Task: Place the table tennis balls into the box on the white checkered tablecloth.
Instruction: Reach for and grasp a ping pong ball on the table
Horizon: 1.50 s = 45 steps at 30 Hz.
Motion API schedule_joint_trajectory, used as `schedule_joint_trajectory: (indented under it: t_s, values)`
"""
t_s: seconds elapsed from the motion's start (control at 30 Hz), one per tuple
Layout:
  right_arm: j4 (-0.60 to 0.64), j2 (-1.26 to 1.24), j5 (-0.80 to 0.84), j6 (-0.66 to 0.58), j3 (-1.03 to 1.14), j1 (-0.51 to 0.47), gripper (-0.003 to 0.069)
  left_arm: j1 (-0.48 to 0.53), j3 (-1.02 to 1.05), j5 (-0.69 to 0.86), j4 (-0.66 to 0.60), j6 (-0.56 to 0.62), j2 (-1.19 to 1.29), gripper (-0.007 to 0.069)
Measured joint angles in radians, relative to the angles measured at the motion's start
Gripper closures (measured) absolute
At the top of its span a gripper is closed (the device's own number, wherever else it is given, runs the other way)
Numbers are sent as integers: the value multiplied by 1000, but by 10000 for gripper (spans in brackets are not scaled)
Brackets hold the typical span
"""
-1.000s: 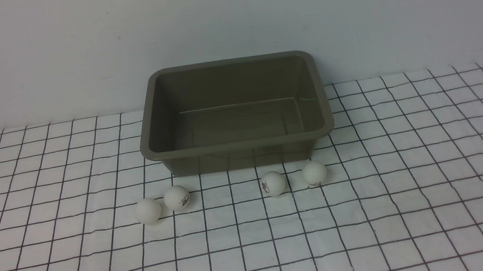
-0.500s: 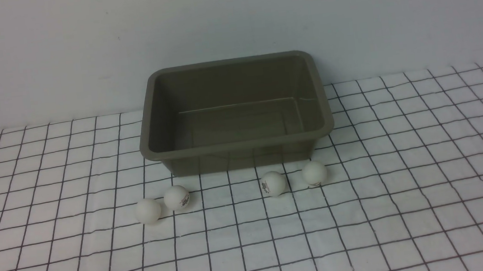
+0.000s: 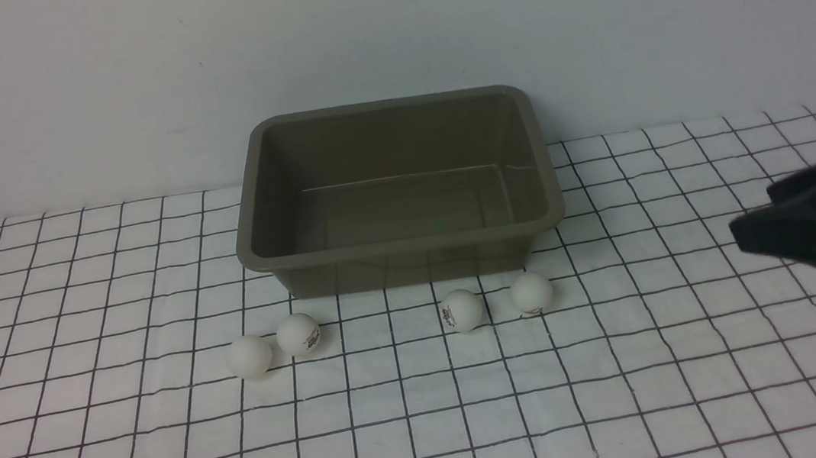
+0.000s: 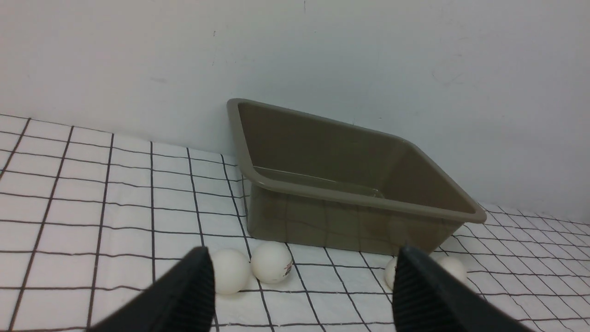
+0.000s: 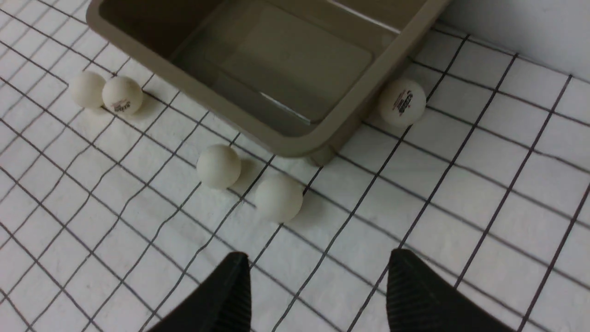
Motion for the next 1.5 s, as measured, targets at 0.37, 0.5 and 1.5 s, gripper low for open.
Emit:
schedule_joint_trajectory:
  t_s: [0.37,0.5,1.5]
  values:
    - [-75,449,9,-50,-456,55,291,0,0,1,-13,8,0,155]
    - [-82,450,14,-68,-491,58,291,0,0,1,-19,8,0,155]
    - [-155,576,-30,-284,-502,238,219,-2,18,-2,-25,12,0,155]
